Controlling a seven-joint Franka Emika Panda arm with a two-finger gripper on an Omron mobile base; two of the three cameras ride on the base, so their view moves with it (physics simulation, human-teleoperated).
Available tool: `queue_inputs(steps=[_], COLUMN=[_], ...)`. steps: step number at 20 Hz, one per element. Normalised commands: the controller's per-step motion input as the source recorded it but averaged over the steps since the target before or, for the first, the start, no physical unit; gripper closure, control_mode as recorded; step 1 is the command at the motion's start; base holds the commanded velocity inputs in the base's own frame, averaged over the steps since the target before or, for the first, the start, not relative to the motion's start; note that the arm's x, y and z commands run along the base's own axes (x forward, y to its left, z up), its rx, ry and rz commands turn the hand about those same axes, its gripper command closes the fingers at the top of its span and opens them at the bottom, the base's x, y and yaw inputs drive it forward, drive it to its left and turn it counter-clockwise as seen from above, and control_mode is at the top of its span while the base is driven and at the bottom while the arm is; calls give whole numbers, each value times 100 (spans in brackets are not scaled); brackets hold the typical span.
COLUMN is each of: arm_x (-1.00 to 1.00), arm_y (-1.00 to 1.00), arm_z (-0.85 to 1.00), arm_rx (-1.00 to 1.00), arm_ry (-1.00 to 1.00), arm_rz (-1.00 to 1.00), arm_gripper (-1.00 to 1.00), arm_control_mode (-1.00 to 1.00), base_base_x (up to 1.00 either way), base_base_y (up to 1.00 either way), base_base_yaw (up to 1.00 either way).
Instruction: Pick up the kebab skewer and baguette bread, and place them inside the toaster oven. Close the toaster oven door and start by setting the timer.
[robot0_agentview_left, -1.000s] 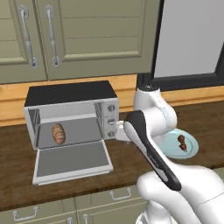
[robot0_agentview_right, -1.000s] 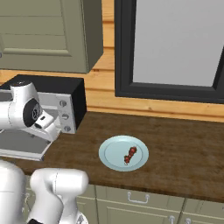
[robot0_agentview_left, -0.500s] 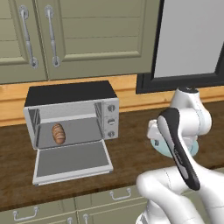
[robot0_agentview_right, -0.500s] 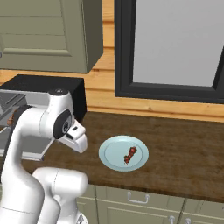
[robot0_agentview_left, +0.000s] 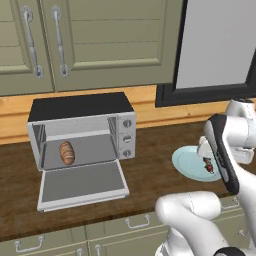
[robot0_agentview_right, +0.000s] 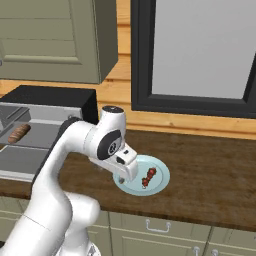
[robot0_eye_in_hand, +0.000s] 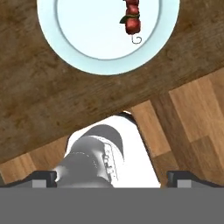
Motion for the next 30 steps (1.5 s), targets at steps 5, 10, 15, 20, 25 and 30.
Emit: queue_inputs(steps=[5, 10, 15, 20, 25, 30], arm_x=[20, 53, 71, 50, 34, 33], arm_y=[-81, -44, -11, 0, -4, 0], arm_z=[-61, -47, -27, -33, -44, -31], arm_rx=[-1, 0, 0, 0, 0, 0], arm_ry=[0, -2, -2, -1, -5, -1], arm_rz=[5, 4, 1, 3, 2, 3], arm_gripper=[-100, -100, -100, -100, -100, -100], arm_control_mode=[-100, -100, -100, -100, -100, -100], base_base_x=[0, 0, 0, 0, 0, 0], base_base_y=[0, 0, 0, 0, 0, 0], base_base_yaw=[0, 0, 0, 0, 0, 0])
